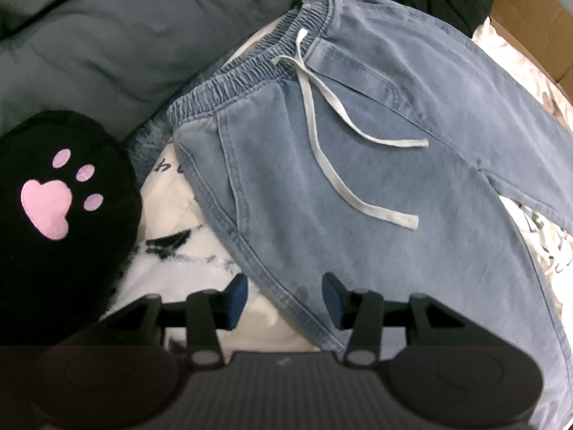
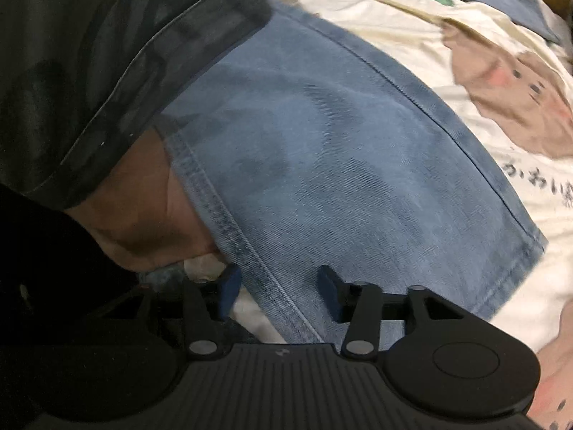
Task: Fold clothes
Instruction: 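Move the right gripper to the light-blue jeans leg hem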
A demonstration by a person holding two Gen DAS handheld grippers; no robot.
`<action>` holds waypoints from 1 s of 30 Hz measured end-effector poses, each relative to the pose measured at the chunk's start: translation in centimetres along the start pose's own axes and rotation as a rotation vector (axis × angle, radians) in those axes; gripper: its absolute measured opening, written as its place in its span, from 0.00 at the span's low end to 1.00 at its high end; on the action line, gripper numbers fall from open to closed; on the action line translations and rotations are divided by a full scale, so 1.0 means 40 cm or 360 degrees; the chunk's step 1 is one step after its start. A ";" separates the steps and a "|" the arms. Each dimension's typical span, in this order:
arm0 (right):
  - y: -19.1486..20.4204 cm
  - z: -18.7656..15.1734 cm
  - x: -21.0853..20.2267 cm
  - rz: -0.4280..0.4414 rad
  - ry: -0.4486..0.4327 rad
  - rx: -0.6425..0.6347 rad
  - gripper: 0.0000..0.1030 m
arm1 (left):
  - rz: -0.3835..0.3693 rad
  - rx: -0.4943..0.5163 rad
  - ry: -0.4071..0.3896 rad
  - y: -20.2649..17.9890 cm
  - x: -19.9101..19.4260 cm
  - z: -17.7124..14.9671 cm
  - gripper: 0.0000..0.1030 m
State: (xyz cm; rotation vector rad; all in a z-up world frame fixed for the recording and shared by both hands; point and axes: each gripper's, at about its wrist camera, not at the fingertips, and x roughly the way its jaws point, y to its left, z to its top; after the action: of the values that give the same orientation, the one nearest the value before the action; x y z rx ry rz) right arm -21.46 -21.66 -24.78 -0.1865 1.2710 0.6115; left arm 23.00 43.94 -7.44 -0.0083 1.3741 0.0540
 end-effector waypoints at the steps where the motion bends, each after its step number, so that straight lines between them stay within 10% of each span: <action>1: 0.004 0.002 0.002 0.0012 0.0002 -0.0021 0.63 | 0.0002 0.0001 0.0001 0.000 0.000 -0.001 0.47; 8: 0.028 0.005 0.026 -0.0117 -0.0002 -0.0134 0.62 | -0.0001 -0.0036 -0.0005 0.007 0.007 -0.004 0.48; 15: 0.012 0.003 -0.026 -0.0110 -0.0061 -0.0089 0.36 | -0.0037 -0.0123 -0.0018 0.020 0.028 0.002 0.48; 30: 0.071 -0.026 0.034 -0.0168 -0.0018 -0.0211 0.41 | -0.0031 -0.0137 -0.0018 0.050 0.031 0.011 0.48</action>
State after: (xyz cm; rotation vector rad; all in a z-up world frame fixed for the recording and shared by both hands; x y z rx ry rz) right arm -23.58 -19.35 -25.79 -0.3571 1.2025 0.6054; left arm 23.59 46.00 -8.53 -0.0933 1.3596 0.0965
